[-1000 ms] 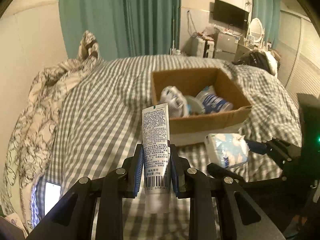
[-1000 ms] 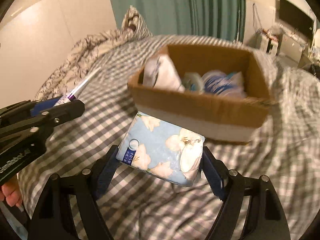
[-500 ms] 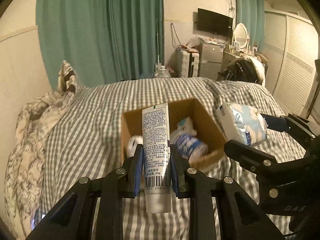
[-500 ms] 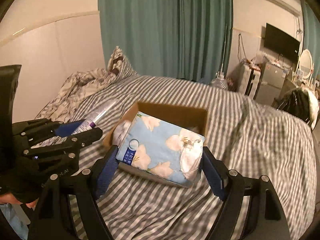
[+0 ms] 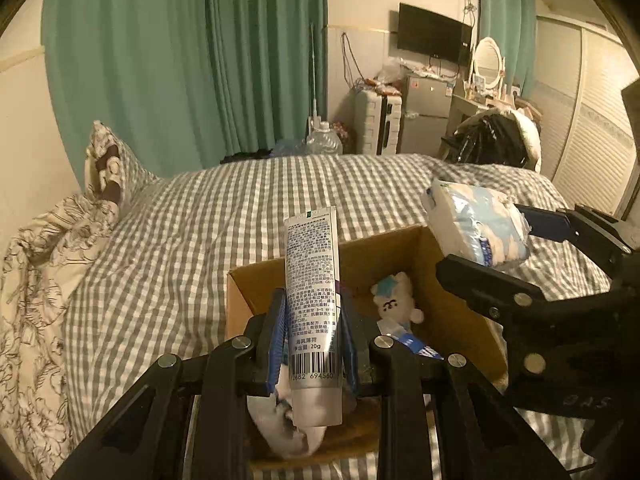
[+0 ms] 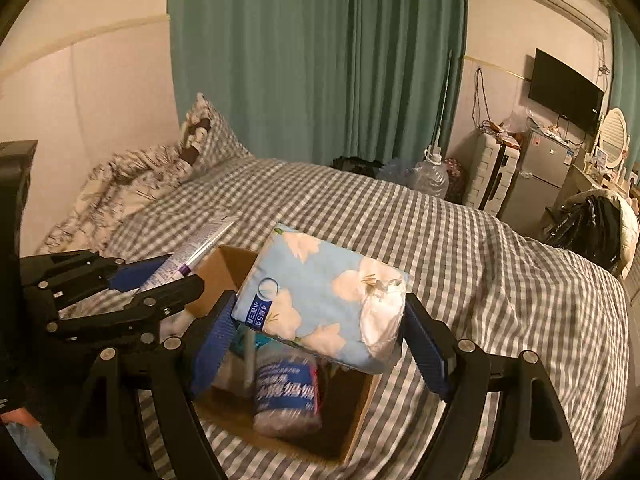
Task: Organize objects
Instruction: 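Lower the toothpaste tube and tissue pack into the box while both tools open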
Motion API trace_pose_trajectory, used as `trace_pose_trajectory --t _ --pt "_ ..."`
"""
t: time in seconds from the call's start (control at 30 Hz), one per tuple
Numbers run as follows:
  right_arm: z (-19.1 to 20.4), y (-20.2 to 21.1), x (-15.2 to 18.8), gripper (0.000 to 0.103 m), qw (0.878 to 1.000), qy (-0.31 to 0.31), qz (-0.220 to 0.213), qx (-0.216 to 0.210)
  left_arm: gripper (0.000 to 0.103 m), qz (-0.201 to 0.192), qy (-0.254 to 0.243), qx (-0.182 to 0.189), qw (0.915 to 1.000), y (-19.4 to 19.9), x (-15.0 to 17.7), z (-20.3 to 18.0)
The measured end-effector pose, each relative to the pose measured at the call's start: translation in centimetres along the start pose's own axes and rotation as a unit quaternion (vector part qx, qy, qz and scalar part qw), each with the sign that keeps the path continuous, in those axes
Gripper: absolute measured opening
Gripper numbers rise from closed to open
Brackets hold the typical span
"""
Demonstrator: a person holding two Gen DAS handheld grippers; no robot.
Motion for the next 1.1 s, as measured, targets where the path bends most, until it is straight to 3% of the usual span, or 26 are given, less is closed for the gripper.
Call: trace_pose_trajectory --t 0.23,0.5,0.57,0.63,1.1 --pt "0.0 -5.2 1.3 0.080 0.999 -0.010 0.035 -0.012 0.024 0.029 0.003 0.006 0.9996 -4.1 1.0 1.1" --pt "-0.8 -6.4 1.8 0.085 0.998 -0.037 0.047 -0.033 0.028 0.041 0.010 0.025 0.9988 -5.3 1.6 1.0" --pt "-1.2 -5.7 1.6 0.088 0.998 -0.043 0.036 -0.026 0.038 0.038 0.007 0.023 0.9990 -4.9 1.5 0.5" --pt "-1.7 -4.8 1.2 0.089 0.998 -0.050 0.028 -0.019 0.072 0.029 0.006 0.009 0.9995 -4.1 1.1 0.3" --pt "-5.4 8.1 -1.6 0.103 0.994 -0.081 -0.066 0.027 0.094 -0.074 0.013 -0.015 0.9971 7.6 -3.1 -1.8"
Point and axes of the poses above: each gripper's, at about its wrist camera, not at the fingertips, and y roughly against the way its jaws point, z to its left, x to its underside, the point moved 7 cm from there along -y, roughly the way its jaws point, and after that the axes turned 9 degrees about x, right-handed, at the moved point
